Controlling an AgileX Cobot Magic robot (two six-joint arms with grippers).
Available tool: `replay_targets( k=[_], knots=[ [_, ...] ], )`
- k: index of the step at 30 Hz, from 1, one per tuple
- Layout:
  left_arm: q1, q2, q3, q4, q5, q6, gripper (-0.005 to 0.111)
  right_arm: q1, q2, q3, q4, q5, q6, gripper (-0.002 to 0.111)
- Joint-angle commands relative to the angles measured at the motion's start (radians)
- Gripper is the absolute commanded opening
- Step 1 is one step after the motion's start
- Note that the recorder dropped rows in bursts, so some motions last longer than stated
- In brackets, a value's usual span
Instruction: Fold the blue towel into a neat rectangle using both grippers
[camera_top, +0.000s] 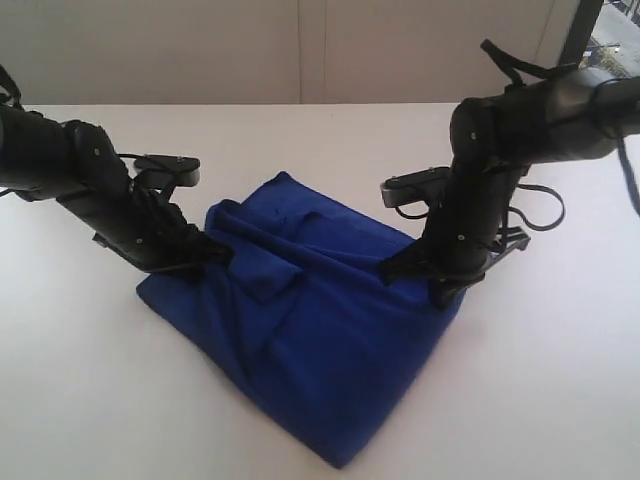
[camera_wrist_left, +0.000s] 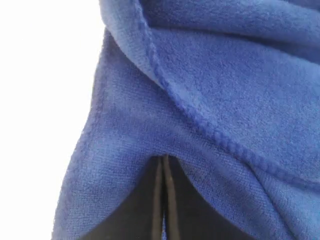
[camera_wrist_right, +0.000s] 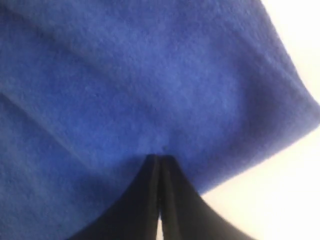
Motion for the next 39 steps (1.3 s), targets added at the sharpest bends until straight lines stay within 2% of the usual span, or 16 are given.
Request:
replay_targets(
  k=[1,4,11,17,21,29,35,39],
  knots=[
    [0.002,0.061,-0.027,0.117,0.026,0.006,0.000,-0.009,-0.075,0.077,-0.007,-0.027,0.020,0.000],
    [0.002,0.061,-0.063,0.124,0.065,0.021,0.000,-0.009,-0.106,0.104,-0.005,-0.046,0.020,0.000],
    [0.002,-0.022,-0.150,0.145,0.250,0.032,0.000,-0.009,-0.198,0.099,-0.009,-0.154,0.014,0.000],
    [0.002,-0.145,-0.127,0.223,0.398,-0.154,0.000,-0.024,-0.181,0.038,-0.018,-0.226,-0.092,0.000],
    [-0.024,-0.151,-0.043,0.190,0.349,-0.213,0.000,-0.030,-0.102,-0.030,-0.017,-0.221,-0.195,0.000],
    [-0.095,-0.120,0.082,0.126,0.143,-0.234,0.000,-0.030,0.039,-0.115,-0.015,-0.225,-0.361,0.000],
    [-0.099,-0.050,0.089,0.109,0.075,-0.232,0.000,-0.030,0.107,-0.115,-0.045,-0.184,-0.381,0.000],
    [-0.067,-0.020,0.089,0.171,0.099,-0.230,0.000,-0.030,0.106,-0.115,-0.058,-0.112,-0.281,0.000]
  ],
)
